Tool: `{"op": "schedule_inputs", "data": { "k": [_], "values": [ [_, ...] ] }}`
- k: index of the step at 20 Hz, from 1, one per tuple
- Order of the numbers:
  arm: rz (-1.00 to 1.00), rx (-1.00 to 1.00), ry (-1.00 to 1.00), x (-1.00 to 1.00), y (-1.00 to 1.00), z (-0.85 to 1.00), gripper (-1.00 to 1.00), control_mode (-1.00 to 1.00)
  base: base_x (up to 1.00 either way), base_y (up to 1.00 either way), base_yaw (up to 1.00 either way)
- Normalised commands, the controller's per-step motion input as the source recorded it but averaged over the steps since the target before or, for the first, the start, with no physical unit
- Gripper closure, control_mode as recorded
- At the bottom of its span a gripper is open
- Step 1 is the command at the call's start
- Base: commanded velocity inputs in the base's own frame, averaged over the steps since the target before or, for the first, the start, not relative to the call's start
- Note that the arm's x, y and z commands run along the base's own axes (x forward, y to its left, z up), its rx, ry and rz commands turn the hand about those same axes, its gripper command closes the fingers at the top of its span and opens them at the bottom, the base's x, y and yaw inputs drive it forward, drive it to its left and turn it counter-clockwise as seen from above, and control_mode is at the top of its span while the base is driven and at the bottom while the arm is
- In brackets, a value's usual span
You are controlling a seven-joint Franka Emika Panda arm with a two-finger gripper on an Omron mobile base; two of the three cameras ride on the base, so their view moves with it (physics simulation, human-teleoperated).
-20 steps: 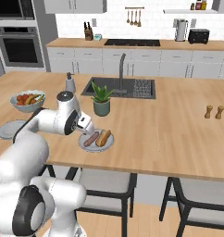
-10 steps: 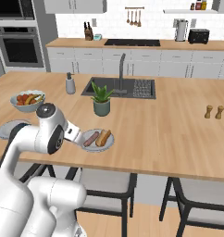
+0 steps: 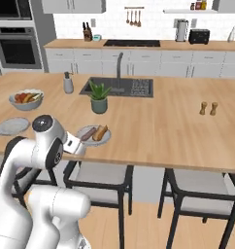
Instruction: Place one bun and one sausage from the bowl on each plate.
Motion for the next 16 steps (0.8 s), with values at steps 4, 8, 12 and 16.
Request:
{"op": "schedule_inputs", "data": {
  "k": [4, 8, 12, 16],
  "values": [
    [0.00, 0.00, 0.00, 0.00, 0.00, 0.00, -1.00, 1.00, -0.25, -1.00, -0.01],
    [0.00, 0.00, 0.00, 0.00, 0.00, 0.00, -1.00, 1.00, -0.19, -1.00, 0.00],
    [0.00, 0.00, 0.00, 0.00, 0.00, 0.00, -1.00, 1.00, -0.02, -1.00, 0.00],
    [0.00, 0.00, 0.00, 0.00, 0.00, 0.00, -1.00, 1.00, 0.00, -1.00, 0.00]
  ]
}}
